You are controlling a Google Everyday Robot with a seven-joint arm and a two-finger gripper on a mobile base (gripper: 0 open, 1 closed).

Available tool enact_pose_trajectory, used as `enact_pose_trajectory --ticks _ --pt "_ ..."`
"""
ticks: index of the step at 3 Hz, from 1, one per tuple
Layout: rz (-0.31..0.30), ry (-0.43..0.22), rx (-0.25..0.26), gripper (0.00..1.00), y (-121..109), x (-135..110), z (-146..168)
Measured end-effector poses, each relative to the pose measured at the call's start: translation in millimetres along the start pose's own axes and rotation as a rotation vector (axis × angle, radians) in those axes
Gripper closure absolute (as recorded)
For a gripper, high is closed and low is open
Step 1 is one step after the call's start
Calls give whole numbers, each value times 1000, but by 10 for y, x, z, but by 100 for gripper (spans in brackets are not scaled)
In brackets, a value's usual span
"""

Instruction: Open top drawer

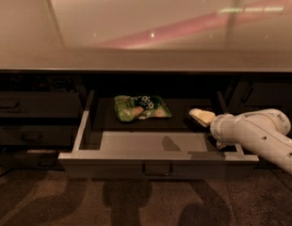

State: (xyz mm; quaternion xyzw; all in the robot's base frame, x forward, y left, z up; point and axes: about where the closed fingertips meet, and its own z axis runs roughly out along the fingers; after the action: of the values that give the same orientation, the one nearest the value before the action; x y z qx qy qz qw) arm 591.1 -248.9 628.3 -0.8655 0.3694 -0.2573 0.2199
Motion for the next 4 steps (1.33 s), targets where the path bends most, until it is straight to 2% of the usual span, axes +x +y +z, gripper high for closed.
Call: enact_pose_trajectory --ticks 3,4 --pt "-13 -2 2 0 1 -57 2" --pt "-5 14 79 0 -337 1 -404"
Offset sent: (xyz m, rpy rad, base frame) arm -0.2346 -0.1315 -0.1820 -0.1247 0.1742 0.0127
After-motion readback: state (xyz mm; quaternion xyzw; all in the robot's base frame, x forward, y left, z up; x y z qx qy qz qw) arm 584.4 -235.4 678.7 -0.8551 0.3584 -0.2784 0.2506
